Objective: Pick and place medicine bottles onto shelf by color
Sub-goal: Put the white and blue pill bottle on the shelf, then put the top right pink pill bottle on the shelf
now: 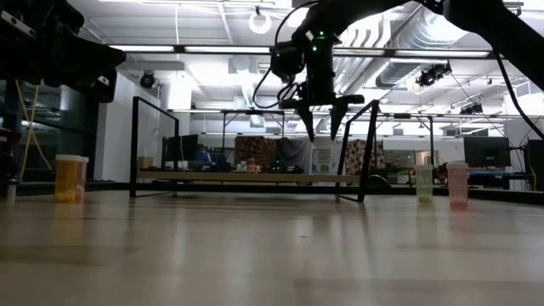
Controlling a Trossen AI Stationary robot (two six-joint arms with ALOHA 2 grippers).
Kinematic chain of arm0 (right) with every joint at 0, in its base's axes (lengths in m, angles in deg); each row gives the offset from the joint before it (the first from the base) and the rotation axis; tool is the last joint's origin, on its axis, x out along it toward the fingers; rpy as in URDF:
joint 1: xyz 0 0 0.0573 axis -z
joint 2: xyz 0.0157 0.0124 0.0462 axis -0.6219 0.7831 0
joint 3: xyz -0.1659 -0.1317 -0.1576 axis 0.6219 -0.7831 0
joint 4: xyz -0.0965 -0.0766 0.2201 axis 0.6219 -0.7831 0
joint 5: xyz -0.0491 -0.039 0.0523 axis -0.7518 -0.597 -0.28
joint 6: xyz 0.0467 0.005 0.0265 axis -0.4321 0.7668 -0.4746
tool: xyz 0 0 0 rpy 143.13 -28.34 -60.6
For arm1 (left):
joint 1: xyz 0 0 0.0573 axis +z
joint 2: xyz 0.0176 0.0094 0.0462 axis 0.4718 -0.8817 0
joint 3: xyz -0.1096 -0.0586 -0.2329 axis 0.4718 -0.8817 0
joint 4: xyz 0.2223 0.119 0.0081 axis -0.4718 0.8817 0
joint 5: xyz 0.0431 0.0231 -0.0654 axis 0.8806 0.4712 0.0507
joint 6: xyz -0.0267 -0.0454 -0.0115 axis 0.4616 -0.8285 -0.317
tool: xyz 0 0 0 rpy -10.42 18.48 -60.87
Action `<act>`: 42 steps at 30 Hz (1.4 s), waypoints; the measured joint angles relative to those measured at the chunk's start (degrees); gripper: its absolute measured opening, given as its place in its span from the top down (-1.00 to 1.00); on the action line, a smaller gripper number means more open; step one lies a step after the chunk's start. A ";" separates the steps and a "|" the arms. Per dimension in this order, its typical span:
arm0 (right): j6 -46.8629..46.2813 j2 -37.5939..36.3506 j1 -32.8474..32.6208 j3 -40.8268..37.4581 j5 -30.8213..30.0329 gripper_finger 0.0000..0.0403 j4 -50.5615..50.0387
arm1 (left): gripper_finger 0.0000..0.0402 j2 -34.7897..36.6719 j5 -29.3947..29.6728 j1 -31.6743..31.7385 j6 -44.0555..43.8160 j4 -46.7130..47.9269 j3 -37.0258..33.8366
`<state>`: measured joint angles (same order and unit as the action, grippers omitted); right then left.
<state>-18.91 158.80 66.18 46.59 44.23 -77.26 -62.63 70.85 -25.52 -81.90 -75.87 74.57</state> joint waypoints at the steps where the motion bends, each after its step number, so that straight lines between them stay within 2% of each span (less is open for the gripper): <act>1: 0.00 -0.54 0.00 0.00 -0.07 -0.07 0.03 | 0.98 0.00 -0.02 0.01 0.00 -0.01 -0.01; 8: 1.69 -4.49 0.15 0.02 -0.16 -0.07 0.88 | 0.98 -0.02 -0.01 0.00 0.00 0.00 -0.02; 14: 13.76 -8.90 -1.69 0.02 3.38 -0.07 2.25 | 0.98 -0.01 -0.02 0.00 0.00 -0.02 -0.02; 17: 22.15 -10.98 -5.51 0.02 6.09 -0.07 -1.12 | 0.98 0.00 -0.02 0.00 0.00 -0.01 -0.02; 20: 26.88 -13.04 -10.32 0.02 6.21 -0.07 -6.76 | 0.98 -0.02 -0.02 0.00 0.00 0.00 -0.02; 24: 27.49 -15.10 -17.66 0.02 6.07 -0.07 -13.90 | 0.98 -0.02 -0.02 0.00 0.00 -0.01 -0.01; 28: 25.66 -19.13 -24.79 -2.04 7.39 -0.07 -13.17 | 0.98 0.00 -0.02 0.00 0.00 -0.02 -0.02; 30: 22.66 -22.37 -27.71 -5.92 6.99 -0.07 -13.32 | 0.98 -0.02 -0.05 0.00 0.00 0.00 -0.02; 36: 7.07 -37.13 -34.83 -27.53 5.21 -0.07 -12.33 | 0.98 -0.02 -0.09 0.00 0.00 -0.02 -0.02; 42: -3.36 -51.02 -37.87 -47.20 3.48 -0.07 -3.39 | 0.98 -0.02 -0.06 0.00 0.00 -0.03 -0.02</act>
<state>-22.26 107.78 28.31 -0.61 47.71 -80.65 -62.65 70.78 -25.52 -81.90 -75.90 74.54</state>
